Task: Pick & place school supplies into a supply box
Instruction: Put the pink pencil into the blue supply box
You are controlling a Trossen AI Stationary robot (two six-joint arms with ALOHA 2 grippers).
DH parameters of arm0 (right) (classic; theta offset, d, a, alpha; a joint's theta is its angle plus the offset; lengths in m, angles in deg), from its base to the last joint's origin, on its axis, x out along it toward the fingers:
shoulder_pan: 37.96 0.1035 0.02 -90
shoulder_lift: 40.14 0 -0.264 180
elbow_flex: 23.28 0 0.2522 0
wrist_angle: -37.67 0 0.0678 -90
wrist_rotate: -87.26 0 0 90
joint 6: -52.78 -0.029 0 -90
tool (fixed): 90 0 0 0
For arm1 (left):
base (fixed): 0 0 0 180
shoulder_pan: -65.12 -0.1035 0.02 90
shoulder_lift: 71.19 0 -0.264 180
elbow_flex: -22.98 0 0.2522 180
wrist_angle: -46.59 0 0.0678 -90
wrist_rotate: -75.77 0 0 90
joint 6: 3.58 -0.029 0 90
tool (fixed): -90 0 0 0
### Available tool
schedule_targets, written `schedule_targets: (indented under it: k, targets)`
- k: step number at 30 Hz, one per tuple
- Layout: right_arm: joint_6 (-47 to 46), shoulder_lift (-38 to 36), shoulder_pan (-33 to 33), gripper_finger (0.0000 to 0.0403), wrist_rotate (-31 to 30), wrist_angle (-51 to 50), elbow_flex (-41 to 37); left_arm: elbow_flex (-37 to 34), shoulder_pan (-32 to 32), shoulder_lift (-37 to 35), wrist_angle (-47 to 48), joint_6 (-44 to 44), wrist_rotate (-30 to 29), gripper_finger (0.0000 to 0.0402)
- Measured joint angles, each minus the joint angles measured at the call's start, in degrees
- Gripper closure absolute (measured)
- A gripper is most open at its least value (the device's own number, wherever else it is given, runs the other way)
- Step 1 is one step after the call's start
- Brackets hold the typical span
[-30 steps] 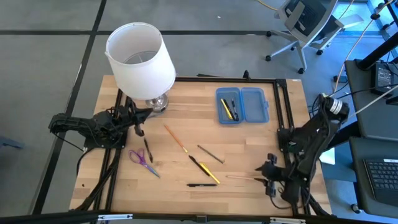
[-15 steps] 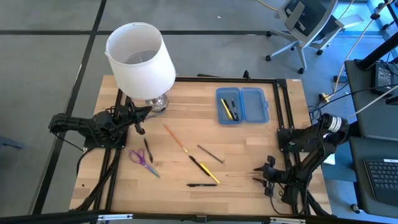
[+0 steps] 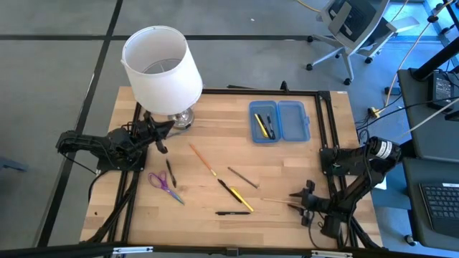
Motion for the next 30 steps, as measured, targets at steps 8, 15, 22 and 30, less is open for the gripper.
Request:
schedule_targets:
  k: [8,15,22,30]
  targets:
    - [1.35,1.15,-0.47,0.0209,1.20,0.38,0.16,0.00,0.00,0.00,0.02,-0.09,-1.48,0.0398]
    - [6.16,3.38,-1.29,0.0298,-0.42,6.17,0.14,0.00,0.00,0.00,0.04,-0.09,-1.55,0.0398]
    - [7.48,6.91,-3.40,0.0378,-3.27,9.52,0.34,0.00,0.00,0.00,0.09,-0.09,-1.53,0.0398]
    - [9.67,12.01,-6.70,0.0343,-10.40,19.71,-0.95,0.00,0.00,0.00,0.09,-0.09,-1.51,0.0398]
